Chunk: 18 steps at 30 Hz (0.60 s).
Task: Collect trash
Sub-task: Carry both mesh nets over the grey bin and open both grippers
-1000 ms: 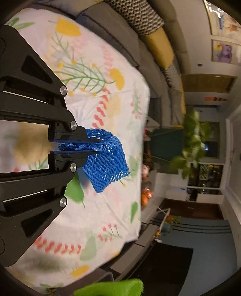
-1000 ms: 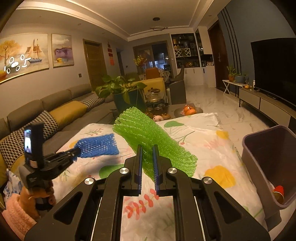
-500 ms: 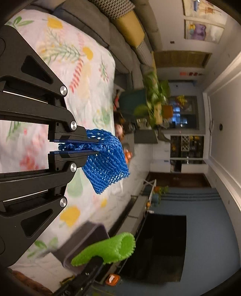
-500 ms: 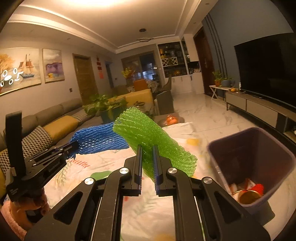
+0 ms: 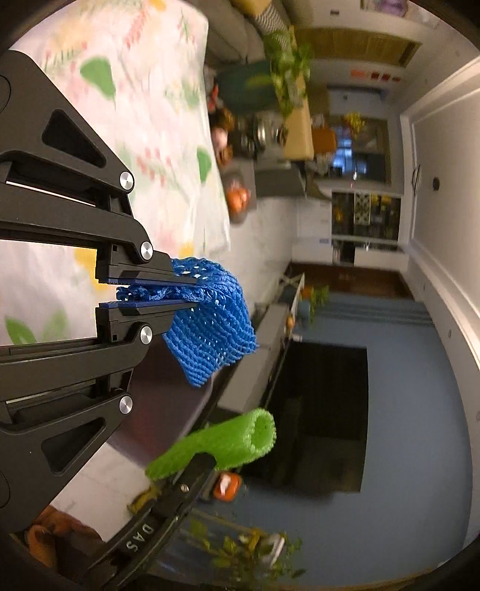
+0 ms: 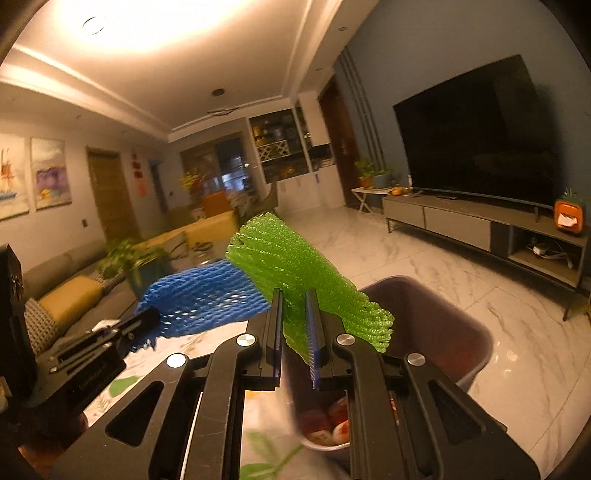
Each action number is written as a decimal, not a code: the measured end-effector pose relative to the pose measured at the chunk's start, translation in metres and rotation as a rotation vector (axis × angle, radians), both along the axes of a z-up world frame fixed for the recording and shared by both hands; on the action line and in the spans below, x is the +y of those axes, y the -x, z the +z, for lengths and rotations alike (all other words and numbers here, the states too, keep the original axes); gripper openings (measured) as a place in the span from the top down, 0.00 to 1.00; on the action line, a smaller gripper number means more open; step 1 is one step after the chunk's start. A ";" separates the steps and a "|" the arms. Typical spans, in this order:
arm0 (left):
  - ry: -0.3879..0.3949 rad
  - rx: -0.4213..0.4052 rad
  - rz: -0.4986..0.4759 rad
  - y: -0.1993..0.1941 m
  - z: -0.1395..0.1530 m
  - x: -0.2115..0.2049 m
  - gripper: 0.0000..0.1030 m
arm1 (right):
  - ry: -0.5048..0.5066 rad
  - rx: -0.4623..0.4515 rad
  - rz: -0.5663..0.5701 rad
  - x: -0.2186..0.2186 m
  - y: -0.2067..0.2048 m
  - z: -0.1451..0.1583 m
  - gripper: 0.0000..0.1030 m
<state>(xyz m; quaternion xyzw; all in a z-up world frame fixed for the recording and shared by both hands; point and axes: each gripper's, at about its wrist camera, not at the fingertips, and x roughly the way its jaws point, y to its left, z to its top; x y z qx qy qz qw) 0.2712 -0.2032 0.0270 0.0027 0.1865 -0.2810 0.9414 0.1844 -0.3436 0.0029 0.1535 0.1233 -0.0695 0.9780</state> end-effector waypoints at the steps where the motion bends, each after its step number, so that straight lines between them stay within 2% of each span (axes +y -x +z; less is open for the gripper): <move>1: 0.003 0.002 -0.006 -0.003 -0.002 -0.007 0.95 | -0.007 -0.002 -0.008 -0.006 -0.001 -0.002 0.87; 7: 0.029 0.030 -0.070 -0.022 -0.022 -0.047 0.93 | -0.055 -0.014 -0.018 -0.026 -0.011 -0.015 0.82; 10: 0.056 0.062 -0.097 -0.034 -0.030 -0.053 0.92 | -0.084 -0.018 -0.016 -0.035 -0.019 -0.020 0.72; 11: 0.061 0.076 -0.107 -0.038 -0.033 -0.055 0.88 | -0.092 -0.016 -0.023 -0.038 -0.021 -0.022 0.69; 13: 0.059 0.086 -0.108 -0.042 -0.039 -0.056 0.73 | -0.094 -0.005 -0.032 -0.042 -0.022 -0.024 0.64; 15: 0.065 0.083 -0.105 -0.042 -0.043 -0.053 0.53 | -0.090 0.004 -0.036 -0.042 -0.022 -0.026 0.60; 18: 0.080 0.080 -0.101 -0.040 -0.044 -0.046 0.43 | -0.060 0.005 -0.063 -0.036 -0.016 -0.027 0.51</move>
